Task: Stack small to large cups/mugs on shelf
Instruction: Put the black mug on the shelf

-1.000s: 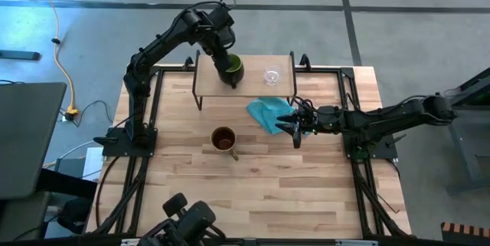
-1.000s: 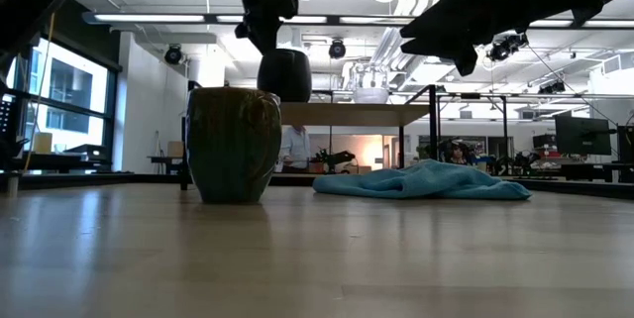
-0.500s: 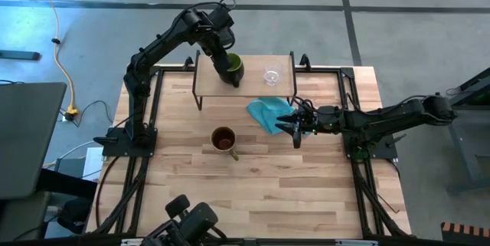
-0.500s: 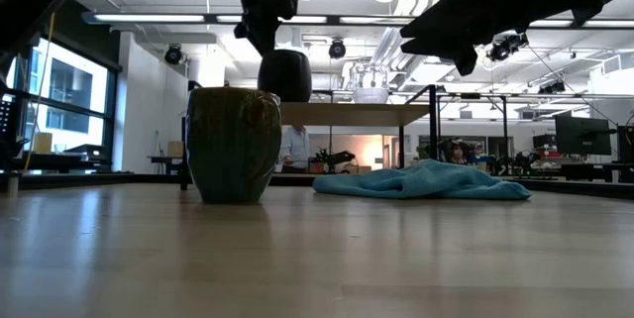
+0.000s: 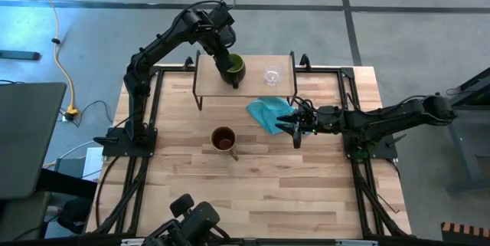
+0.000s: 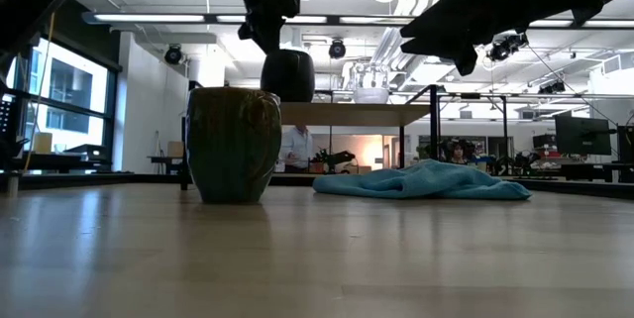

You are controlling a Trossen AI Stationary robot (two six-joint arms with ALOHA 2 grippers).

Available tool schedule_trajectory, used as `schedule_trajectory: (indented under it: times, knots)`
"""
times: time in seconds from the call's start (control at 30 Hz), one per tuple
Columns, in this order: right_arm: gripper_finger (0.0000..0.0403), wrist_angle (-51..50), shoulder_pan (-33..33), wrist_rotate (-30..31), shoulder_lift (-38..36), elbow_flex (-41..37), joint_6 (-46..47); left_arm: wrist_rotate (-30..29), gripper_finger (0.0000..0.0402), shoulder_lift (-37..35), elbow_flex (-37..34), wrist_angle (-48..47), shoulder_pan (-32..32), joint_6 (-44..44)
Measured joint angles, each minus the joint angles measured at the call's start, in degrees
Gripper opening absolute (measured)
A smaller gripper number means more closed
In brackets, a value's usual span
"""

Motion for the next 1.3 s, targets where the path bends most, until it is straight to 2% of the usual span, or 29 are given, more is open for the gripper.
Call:
schedule_trajectory:
  times: [1.1, 1.3]
  knots:
    - [0.0128, 0.06, 0.04, 0.02, -0.02, 0.00, 1.42, 0.20, 0.0046, 2.45, 0.00, 3.57, -0.87, -0.57]
    - [0.0128, 0.04, 0.04, 0.01, -0.02, 0.00, 1.29, 0.15, 0.0019, 2.51, -0.02, 4.11, -0.84, -1.68]
